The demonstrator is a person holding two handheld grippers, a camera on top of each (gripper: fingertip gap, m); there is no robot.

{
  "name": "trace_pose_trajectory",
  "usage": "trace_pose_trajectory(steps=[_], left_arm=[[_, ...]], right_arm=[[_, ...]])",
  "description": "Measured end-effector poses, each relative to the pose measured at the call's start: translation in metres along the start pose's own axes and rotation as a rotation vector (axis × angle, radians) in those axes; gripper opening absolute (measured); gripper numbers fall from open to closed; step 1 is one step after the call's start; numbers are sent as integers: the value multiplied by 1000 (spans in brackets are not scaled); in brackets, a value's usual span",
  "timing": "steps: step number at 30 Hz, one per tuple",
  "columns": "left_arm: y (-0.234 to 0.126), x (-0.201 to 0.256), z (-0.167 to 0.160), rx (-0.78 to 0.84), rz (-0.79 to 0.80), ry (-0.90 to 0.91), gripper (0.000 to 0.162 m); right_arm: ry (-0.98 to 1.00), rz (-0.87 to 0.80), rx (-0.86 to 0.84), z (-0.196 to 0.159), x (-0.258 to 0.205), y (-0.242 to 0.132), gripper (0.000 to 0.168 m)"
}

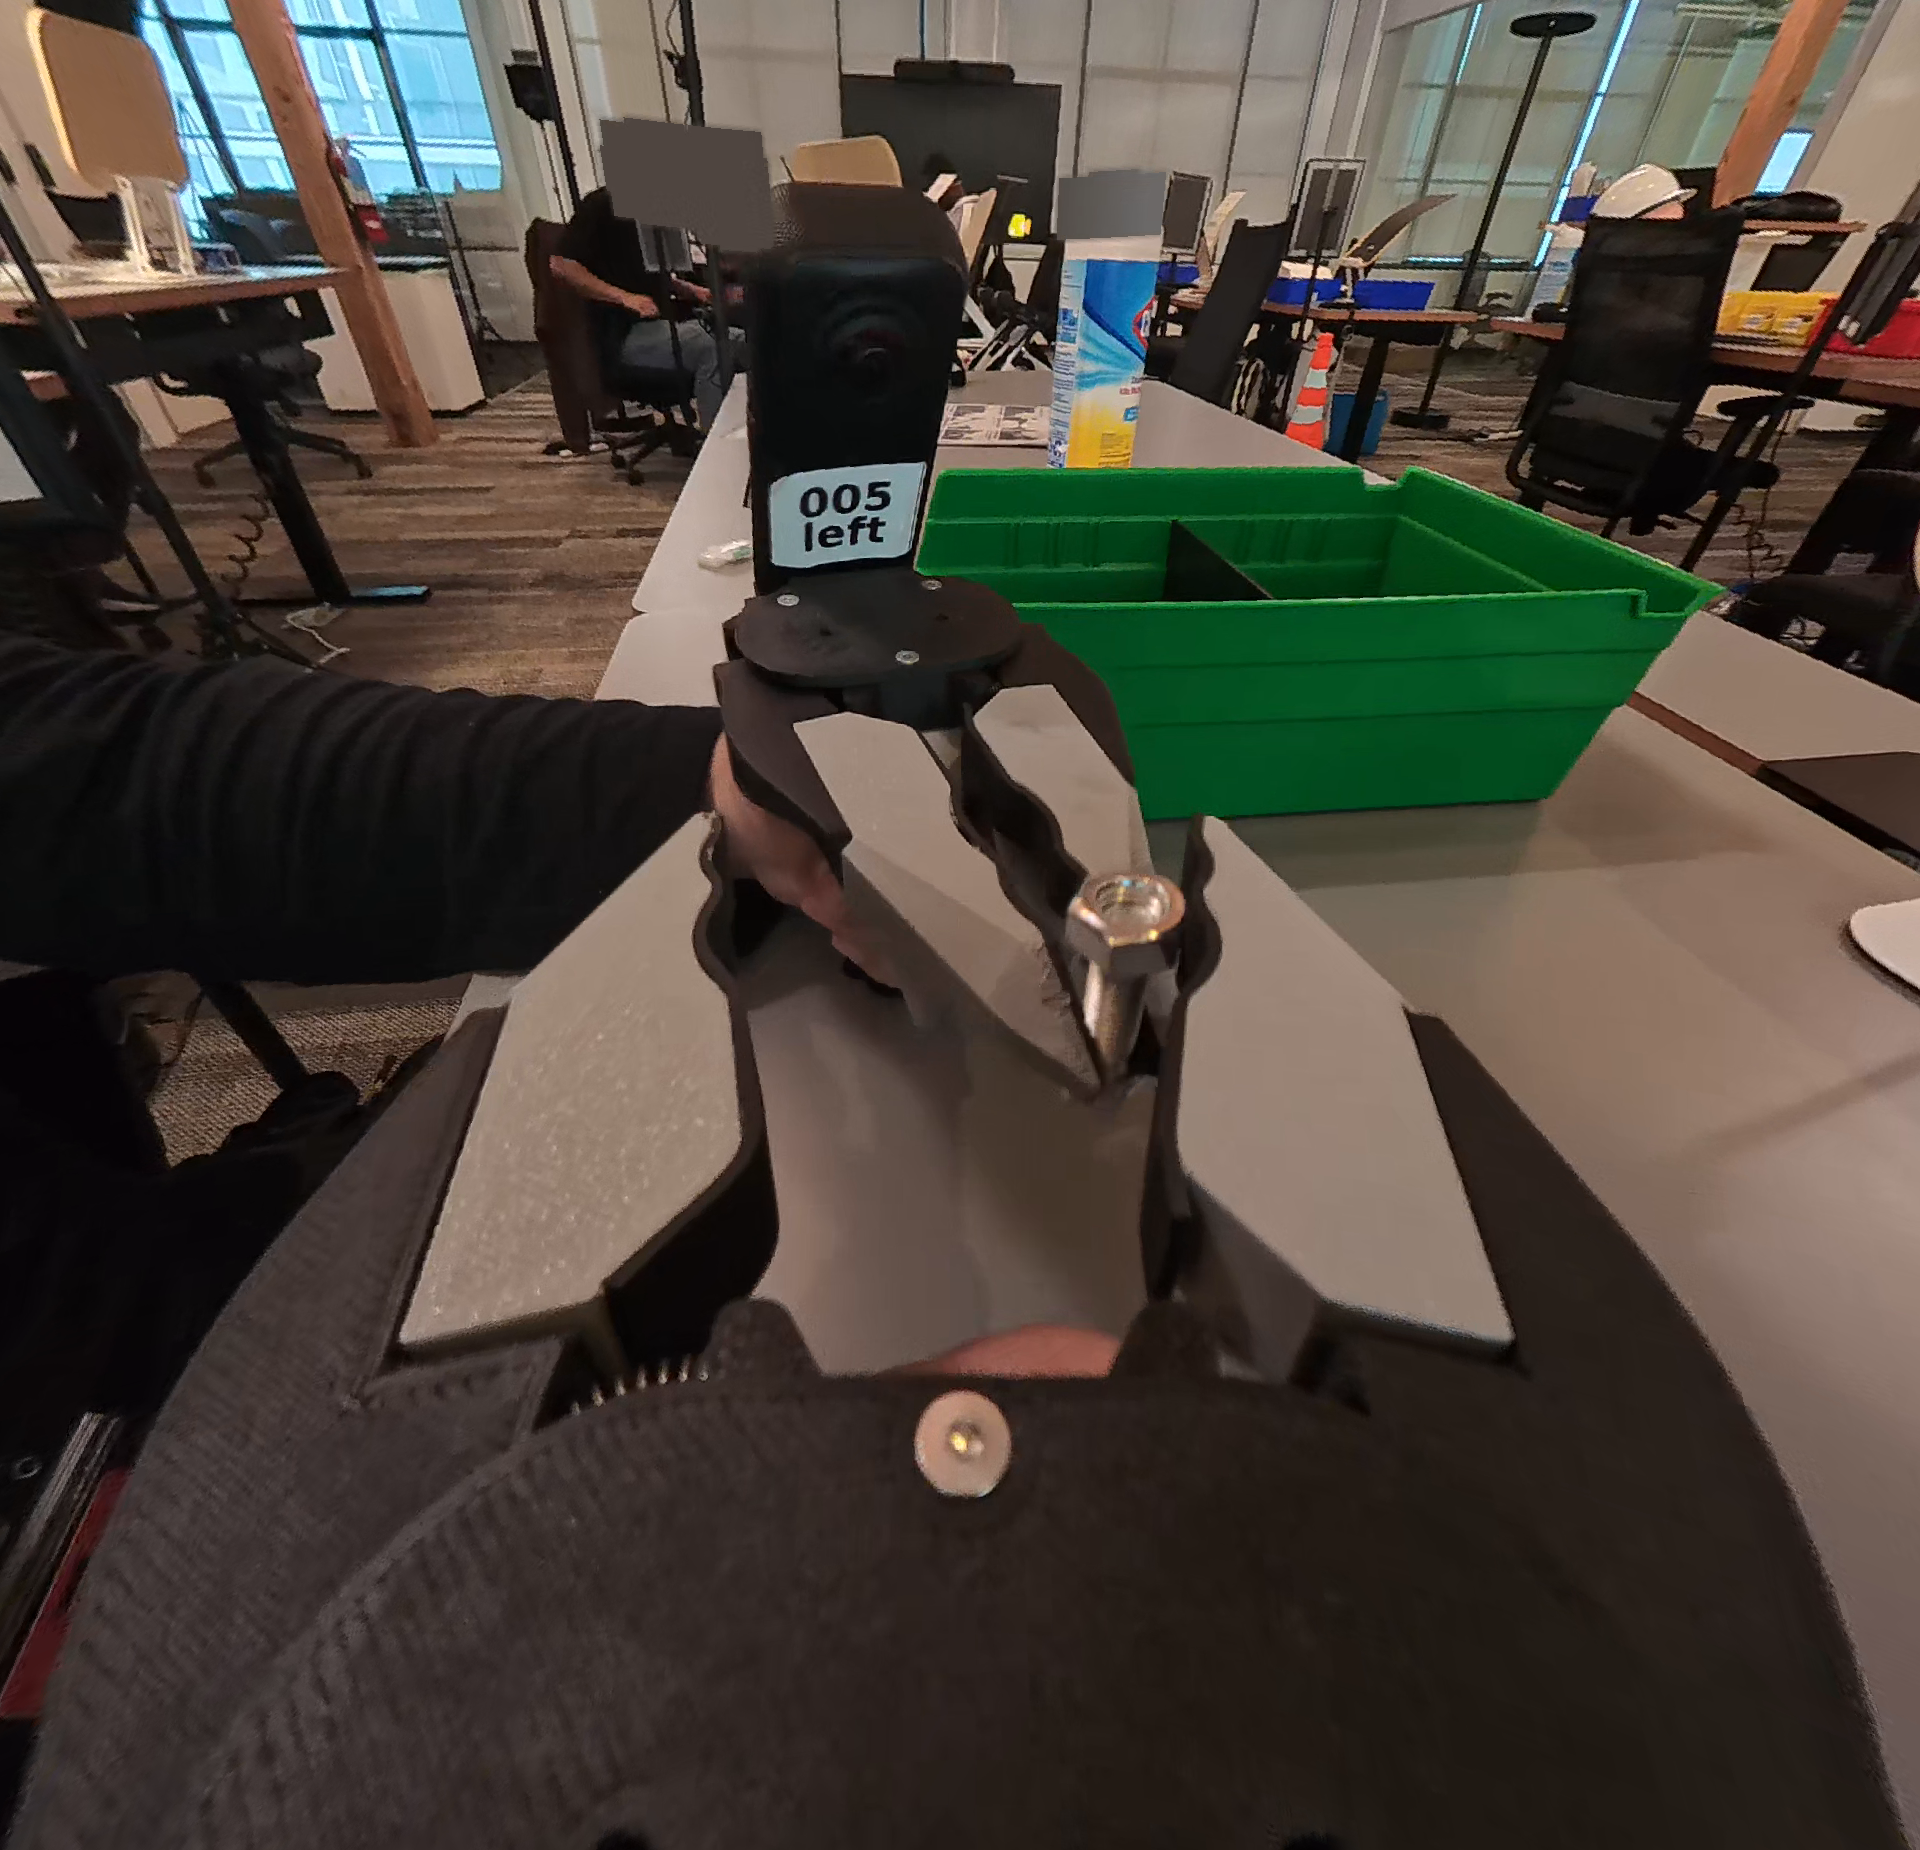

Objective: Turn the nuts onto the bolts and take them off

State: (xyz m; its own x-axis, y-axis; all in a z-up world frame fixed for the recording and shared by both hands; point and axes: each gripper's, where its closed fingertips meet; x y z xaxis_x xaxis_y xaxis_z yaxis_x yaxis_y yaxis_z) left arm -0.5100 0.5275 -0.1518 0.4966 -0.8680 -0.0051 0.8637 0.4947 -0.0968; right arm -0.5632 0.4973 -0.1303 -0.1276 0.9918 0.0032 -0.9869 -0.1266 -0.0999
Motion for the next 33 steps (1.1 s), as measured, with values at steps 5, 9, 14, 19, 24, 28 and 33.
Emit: trace_pose_trajectory(steps=[5,9,14,19,24,28,33], left_arm=[[-6,-19,2,15,73,-39,7],[-6,-20,2,13,75,-50,7],[0,-1,-1,-8,6,-7,6],[3,3,-2,-14,-2,2,7],[-4,-18,0,-4,72,-40,7],[-7,-27,1,5,98,-71,6],[-3,-10,2,7,37,-33,6]], right_arm=[[24,-29,34,5,7,-12,82],[34,-46,63,10,12,-17,79],[50,-47,37,4,13,-10,83],[22,-19,-3,-2,4,-1,83],[24,-46,2,-1,9,-6,86],[40,-57,49,7,13,-15,82],[53,-62,53,6,15,-13,85]])
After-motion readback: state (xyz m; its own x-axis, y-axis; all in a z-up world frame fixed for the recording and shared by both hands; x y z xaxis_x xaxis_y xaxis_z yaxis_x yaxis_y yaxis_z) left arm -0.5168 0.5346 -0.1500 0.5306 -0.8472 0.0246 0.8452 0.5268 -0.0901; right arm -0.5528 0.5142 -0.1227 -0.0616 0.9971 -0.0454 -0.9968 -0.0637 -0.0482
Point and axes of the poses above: each gripper's, where its closed fingertips meet, y out along the fingers, z out of its top, x = y × z across the jaws, and after that the axes turned 9 degrees about z, right-handed
